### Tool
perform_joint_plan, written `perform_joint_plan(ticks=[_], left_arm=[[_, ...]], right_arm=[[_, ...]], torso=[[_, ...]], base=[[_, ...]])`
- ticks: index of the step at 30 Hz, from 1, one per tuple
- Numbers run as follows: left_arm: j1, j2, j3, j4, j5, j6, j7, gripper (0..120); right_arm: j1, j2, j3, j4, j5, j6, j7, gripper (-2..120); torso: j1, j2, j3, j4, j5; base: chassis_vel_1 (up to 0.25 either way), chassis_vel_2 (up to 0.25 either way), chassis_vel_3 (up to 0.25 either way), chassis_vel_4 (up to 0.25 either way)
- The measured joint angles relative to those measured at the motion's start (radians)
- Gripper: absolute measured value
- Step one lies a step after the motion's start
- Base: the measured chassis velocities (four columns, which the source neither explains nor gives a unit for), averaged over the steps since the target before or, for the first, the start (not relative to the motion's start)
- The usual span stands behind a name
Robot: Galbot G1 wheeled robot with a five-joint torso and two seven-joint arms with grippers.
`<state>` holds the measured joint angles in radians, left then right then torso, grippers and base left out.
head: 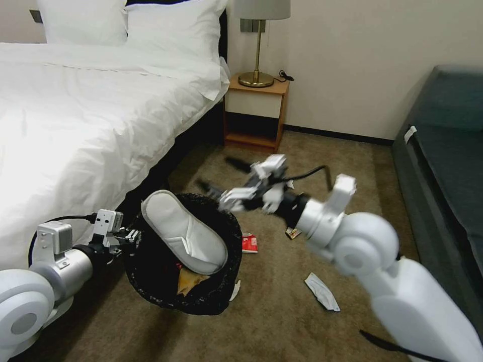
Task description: Pick up the trash bin, then pick up the garbage on the floor and place it into the trash bin.
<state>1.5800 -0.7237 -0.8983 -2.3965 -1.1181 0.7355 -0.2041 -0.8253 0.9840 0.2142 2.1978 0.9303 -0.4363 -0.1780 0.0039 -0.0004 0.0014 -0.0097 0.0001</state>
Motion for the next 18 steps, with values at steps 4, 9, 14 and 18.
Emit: perform_joint_plan(ticks=[4,9,14,18], left_arm=[[0.001,-0.015,-0.008,0.000,0.000,0.000,0.000,1],[0.005,-0.024,-0.020,-0.004,0.000,0.000,0.000,1],[0.004,-0.024,-0.027,-0.005,-0.001,0.000,0.002,1],[0.003,-0.021,-0.039,-0.008,-0.008,0.000,0.005,1]], right_arm=[[-0.064,-0.030,0.106,-0.028,-0.002,-0.007,0.045,100],[-0.120,-0.040,0.143,-0.073,-0.008,-0.013,0.121,100],[-0.182,-0.035,0.150,-0.192,-0.097,-0.001,0.121,100],[-0.245,-0.018,0.152,-0.332,-0.204,0.030,0.081,100]], torso=[[0.000,0.000,0.000,-0.0002,0.0000],[0.000,0.000,0.000,-0.0001,0.0000],[0.000,0.000,0.000,0.0000,0.0000],[0.000,0.000,0.000,-0.0001,0.0001]], base=[[0.000,0.000,0.000,0.000],[0.000,0.000,0.000,0.000],[0.000,0.000,0.000,0.000],[0.000,0.000,0.000,0.000]])
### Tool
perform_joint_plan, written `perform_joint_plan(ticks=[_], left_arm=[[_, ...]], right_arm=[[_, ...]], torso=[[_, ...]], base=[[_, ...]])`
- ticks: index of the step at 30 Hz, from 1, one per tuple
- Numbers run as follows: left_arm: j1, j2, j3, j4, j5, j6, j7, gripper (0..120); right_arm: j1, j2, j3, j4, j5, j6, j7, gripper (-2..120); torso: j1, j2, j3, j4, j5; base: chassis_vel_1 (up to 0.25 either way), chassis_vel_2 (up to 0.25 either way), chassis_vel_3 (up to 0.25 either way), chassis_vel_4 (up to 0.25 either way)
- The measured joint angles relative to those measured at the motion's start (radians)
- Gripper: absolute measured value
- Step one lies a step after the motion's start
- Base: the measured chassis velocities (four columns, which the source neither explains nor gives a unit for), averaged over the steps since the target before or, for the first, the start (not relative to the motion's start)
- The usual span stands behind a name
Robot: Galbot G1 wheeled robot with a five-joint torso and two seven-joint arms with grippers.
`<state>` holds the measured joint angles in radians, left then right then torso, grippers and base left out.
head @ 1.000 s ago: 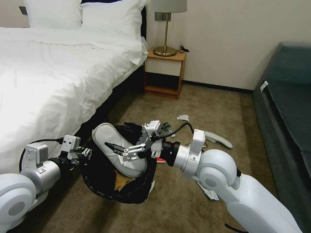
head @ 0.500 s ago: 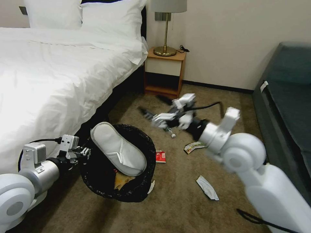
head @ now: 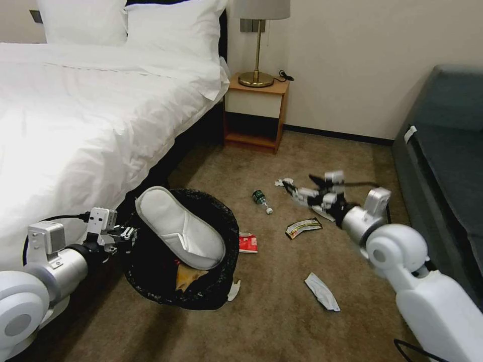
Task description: Pick up the trash bin, then pick up the garbage on the floor and place it into the trash bin.
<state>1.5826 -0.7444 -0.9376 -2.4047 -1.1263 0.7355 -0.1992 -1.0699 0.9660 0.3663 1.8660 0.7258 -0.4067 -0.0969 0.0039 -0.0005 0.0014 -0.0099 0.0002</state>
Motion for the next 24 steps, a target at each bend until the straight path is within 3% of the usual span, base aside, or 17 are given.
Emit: perform_joint_plan(ticks=[10,24], left_arm=[[0.001,0.001,-0.011,-0.005,-0.009,0.000,0.004,1],[-0.002,0.007,-0.015,-0.004,-0.010,0.000,0.008,1]], right_arm=[[-0.066,0.034,0.006,-0.226,-0.103,0.029,-0.062,100],[-0.031,0.076,-0.029,-0.427,-0.105,-0.008,-0.027,100]], torso=[[0.000,0.000,0.000,0.0000,-0.0002],[0.000,0.000,0.000,0.0002,-0.0004]], base=[[0.000,0.000,0.000,0.000],[0.000,0.000,0.000,0.000]])
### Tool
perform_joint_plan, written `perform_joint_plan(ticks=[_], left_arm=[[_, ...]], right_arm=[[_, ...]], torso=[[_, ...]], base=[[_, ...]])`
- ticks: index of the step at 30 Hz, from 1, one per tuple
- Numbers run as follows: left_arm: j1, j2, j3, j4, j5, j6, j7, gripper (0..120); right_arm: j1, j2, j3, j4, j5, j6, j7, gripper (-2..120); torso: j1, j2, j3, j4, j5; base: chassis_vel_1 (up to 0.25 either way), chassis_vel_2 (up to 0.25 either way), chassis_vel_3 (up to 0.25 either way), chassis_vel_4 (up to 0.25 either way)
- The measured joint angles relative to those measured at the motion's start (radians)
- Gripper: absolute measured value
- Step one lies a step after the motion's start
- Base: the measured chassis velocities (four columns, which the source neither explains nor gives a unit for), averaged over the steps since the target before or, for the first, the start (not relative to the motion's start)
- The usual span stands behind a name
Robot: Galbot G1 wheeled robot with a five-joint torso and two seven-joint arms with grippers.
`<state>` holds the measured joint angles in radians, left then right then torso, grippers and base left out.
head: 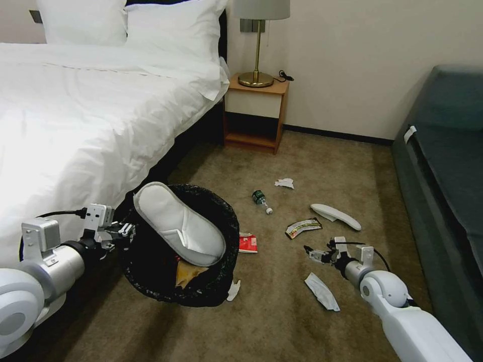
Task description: Pick up the trash bin, then pick up the garbage on the floor and place it into the trash bin.
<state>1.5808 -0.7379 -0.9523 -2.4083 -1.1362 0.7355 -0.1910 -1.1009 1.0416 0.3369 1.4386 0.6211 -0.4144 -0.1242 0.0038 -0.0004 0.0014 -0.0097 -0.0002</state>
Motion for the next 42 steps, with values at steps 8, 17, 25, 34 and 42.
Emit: perform_joint_plan(ticks=[8,17,25,34,42], left_arm=[[0.004,0.002,-0.002,-0.002,-0.001,0.000,0.000,1],[0.002,0.007,0.000,-0.004,-0.002,0.000,-0.002,1],[0.006,0.010,-0.002,-0.009,-0.004,0.000,-0.004,1],[0.013,0.011,-0.005,-0.017,-0.005,0.000,-0.007,1],[0.014,0.012,-0.005,-0.022,-0.006,0.000,-0.009,1]], right_arm=[[0.008,0.022,-0.003,-0.086,-0.055,0.003,-0.007,100],[0.004,0.042,-0.003,-0.144,-0.080,0.018,-0.021,100],[0.008,0.062,-0.009,-0.191,-0.106,0.030,-0.028,100],[0.008,0.089,-0.012,-0.240,-0.131,0.040,-0.028,100],[0.013,0.111,-0.016,-0.277,-0.147,0.045,-0.029,100]], torso=[[0.000,0.000,0.000,0.0000,0.0002],[0.000,0.000,0.000,-0.0001,0.0002],[0.000,0.000,0.000,-0.0001,0.0000],[0.000,0.000,0.000,-0.0001,0.0002],[0.000,0.000,0.000,-0.0001,0.0002]], base=[[0.000,0.000,0.000,0.000],[0.000,0.000,0.000,0.000],[0.000,0.000,0.000,0.000],[0.000,0.000,0.000,0.000],[0.000,0.000,0.000,0.000]])
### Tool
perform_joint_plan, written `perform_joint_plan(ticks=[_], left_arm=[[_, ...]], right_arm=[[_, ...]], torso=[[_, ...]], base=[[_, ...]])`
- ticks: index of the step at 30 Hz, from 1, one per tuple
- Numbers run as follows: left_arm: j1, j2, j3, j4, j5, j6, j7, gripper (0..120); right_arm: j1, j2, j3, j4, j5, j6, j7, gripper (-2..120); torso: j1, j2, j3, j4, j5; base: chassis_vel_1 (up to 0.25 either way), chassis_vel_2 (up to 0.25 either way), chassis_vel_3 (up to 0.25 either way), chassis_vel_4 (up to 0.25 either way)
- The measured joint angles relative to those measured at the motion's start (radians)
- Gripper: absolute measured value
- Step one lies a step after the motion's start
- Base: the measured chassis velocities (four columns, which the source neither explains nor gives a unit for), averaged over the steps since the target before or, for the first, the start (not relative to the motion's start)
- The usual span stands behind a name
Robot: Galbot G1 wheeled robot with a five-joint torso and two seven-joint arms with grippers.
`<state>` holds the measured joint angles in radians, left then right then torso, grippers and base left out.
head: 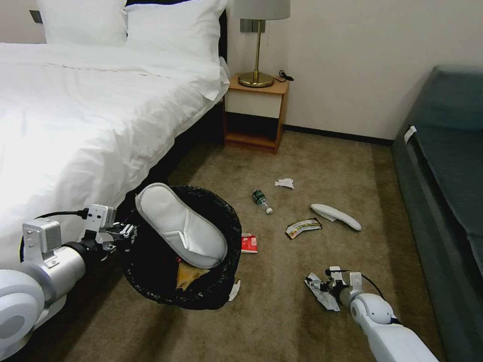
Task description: Pick up the trash bin, then pick up the garbage on the floor and place it into the trash bin.
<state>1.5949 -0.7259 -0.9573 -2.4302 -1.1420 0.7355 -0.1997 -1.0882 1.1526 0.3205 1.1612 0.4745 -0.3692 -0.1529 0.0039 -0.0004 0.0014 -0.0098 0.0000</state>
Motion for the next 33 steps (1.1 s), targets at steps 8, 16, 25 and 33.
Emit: perform_joint_plan(ticks=[8,16,25,33], left_arm=[[0.002,0.002,-0.004,-0.003,-0.004,0.000,-0.003,1],[0.002,0.001,-0.004,-0.004,-0.004,0.000,-0.006,1],[0.008,-0.001,-0.006,-0.008,-0.004,0.000,-0.008,1],[0.008,-0.002,-0.007,-0.010,-0.004,0.000,-0.008,1]], right_arm=[[0.004,0.026,-0.001,-0.041,-0.031,0.014,-0.001,100],[0.008,0.049,0.000,-0.072,-0.051,0.023,0.000,100],[0.023,0.082,0.007,-0.124,-0.086,0.040,-0.003,100],[0.025,0.094,0.014,-0.157,-0.103,0.058,-0.007,100]], torso=[[0.000,0.000,0.000,0.0000,-0.0001],[0.000,0.000,0.000,-0.0003,-0.0012],[0.000,0.001,-0.001,-0.0006,-0.0016],[0.000,0.001,-0.001,0.0002,-0.0011]], base=[[0.000,0.000,0.000,0.000],[0.000,0.000,0.000,0.000],[0.000,0.000,0.000,0.000],[0.000,0.000,0.000,0.000]])
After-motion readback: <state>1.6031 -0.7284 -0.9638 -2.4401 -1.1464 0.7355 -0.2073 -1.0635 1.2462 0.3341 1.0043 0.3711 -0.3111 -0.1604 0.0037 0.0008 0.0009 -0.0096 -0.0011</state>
